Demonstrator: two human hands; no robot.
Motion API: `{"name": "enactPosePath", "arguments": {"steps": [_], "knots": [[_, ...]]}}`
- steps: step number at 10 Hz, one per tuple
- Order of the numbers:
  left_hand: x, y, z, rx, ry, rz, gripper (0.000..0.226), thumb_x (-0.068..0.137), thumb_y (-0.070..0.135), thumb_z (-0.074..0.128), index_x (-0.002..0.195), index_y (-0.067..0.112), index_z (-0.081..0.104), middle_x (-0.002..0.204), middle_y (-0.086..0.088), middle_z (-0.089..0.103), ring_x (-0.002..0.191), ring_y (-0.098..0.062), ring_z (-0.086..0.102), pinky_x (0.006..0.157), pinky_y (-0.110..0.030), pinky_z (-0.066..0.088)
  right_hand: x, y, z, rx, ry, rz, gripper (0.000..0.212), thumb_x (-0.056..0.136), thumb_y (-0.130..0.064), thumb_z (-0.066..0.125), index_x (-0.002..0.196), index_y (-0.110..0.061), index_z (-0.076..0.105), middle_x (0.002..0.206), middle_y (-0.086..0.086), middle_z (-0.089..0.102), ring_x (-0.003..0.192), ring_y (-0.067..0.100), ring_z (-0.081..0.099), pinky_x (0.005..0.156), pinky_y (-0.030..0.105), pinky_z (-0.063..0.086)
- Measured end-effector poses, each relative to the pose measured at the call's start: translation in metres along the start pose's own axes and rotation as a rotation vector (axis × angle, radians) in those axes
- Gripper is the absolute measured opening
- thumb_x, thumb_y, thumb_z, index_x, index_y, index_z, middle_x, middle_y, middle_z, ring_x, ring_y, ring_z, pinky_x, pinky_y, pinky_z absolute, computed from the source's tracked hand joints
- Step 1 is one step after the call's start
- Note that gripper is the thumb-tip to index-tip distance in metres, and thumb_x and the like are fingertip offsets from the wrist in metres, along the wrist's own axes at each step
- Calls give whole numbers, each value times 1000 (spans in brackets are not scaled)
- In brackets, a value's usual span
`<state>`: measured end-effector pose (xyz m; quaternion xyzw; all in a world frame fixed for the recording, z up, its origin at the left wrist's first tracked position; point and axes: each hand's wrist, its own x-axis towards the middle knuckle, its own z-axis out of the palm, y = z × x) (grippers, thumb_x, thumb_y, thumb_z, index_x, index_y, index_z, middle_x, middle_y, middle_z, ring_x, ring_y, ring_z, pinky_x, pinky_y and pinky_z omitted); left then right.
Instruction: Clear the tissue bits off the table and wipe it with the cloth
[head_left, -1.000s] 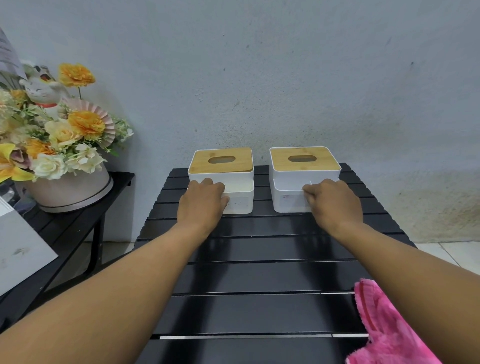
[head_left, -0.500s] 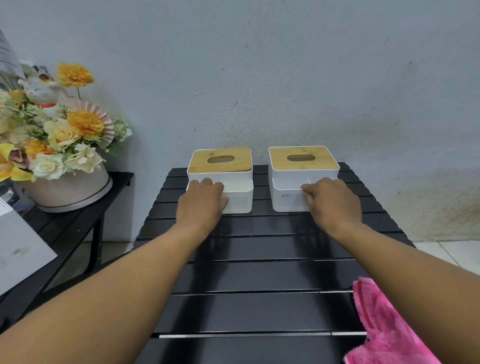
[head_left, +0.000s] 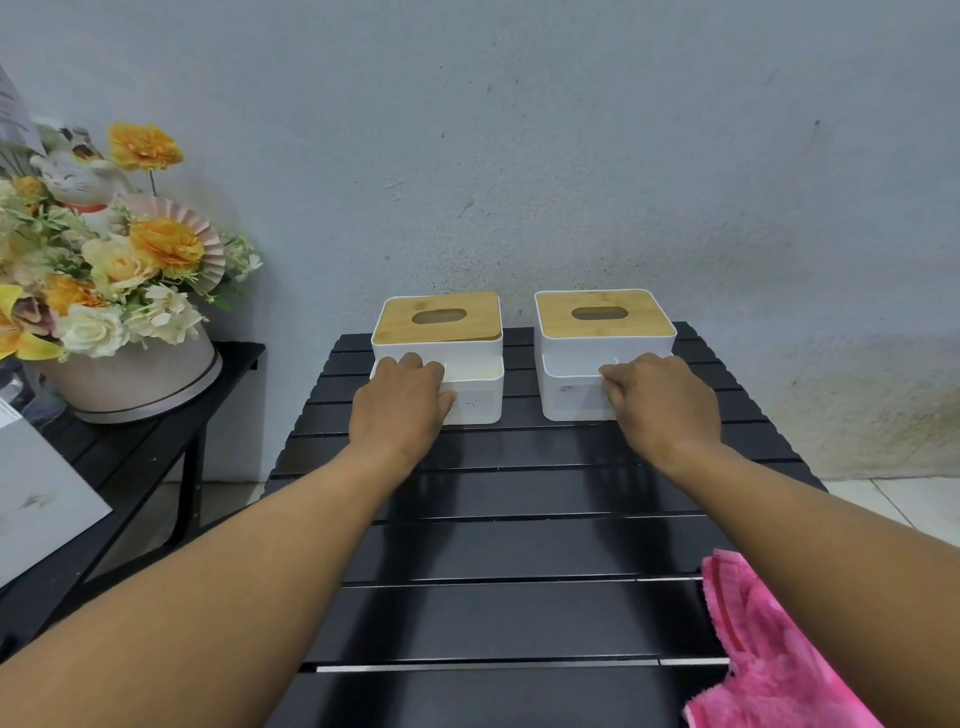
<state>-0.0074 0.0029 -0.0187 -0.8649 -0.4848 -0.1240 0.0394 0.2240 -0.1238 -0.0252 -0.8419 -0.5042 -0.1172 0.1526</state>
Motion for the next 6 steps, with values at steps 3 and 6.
{"name": "enactPosePath", "arguments": {"steps": [3, 6], "knots": [[-3, 3, -9, 18, -34, 0, 36, 100, 43, 48, 125, 20, 57, 121, -2, 56, 112, -27, 50, 74, -40, 46, -4, -2, -11, -27, -25, -37, 31, 100, -33, 40, 111, -21, 66, 106, 4, 68, 98, 32, 57, 71, 38, 49], [-14, 8, -18, 38, -54, 16, 39, 98, 39, 49, 132, 20, 52, 128, -4, 52, 118, -28, 45, 78, -42, 50, -16, -9, -22, 27, -79, -39, 34, 99, -36, 42, 127, -27, 61, 120, 2, 65, 109, 29, 55, 76, 37, 47]]}}
